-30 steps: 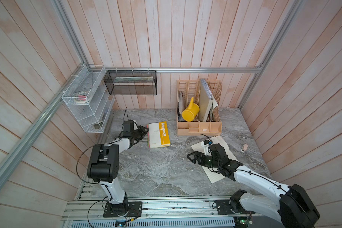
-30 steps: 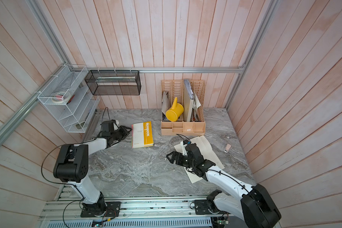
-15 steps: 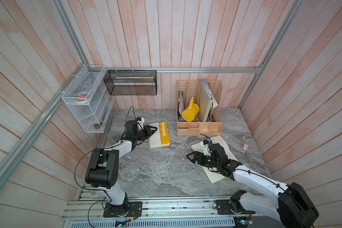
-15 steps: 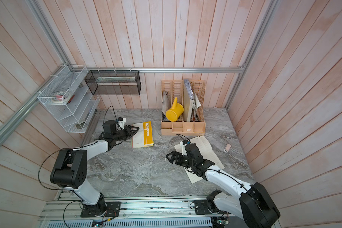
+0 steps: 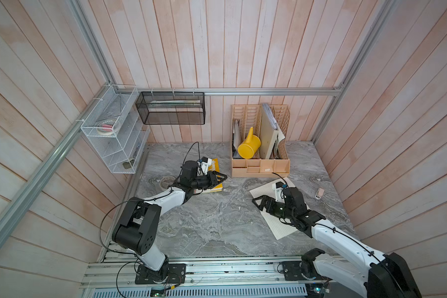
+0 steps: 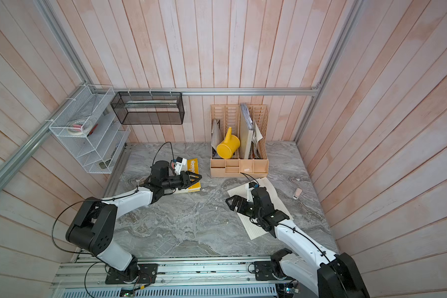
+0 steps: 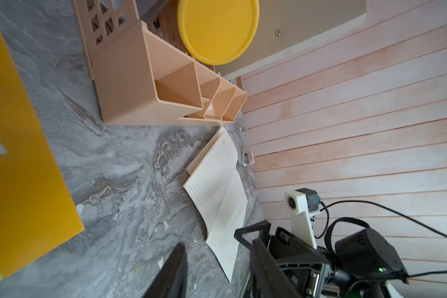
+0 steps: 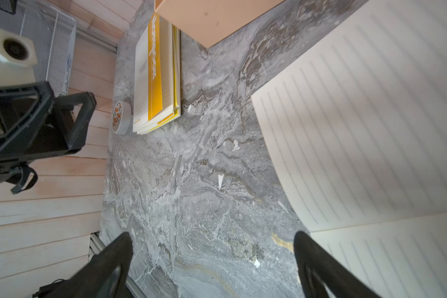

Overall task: Close the notebook
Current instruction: Close the notebook at the center of the board.

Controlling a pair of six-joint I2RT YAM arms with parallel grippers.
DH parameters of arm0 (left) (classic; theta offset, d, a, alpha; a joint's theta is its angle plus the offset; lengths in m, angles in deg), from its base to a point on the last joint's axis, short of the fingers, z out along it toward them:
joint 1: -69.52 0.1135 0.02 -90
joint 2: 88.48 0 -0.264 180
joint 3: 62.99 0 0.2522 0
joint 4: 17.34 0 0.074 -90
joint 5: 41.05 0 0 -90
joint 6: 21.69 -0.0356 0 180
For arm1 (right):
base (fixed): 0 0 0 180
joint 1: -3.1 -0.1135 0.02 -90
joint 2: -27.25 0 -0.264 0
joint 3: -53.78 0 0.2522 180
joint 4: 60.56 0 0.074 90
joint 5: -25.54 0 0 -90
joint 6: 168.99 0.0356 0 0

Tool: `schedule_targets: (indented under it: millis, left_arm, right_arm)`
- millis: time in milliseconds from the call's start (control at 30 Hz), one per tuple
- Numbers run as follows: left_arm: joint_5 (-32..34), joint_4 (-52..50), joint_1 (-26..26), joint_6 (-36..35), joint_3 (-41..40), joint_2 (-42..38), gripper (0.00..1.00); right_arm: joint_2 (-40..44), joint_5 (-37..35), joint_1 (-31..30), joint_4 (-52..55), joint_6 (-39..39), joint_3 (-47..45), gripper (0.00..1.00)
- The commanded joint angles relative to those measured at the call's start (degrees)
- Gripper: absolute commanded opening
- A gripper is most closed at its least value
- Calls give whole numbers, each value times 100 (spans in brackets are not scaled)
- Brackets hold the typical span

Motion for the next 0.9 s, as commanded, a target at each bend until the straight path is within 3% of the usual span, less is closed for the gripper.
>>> schedule_targets:
  millis: [0,400,867]
  left_arm:
    - [138,107,-302,26,-98,160,43]
    - [533,248,-1302,338,233,1055,43]
    - [669,434,-1546,619,941,2116,44]
  right_arm:
    - [258,130,429,566,-383,-105,98]
    - [462,53,1357,935,-385,-568,98]
    - [533,251,1445,745,-301,-982,98]
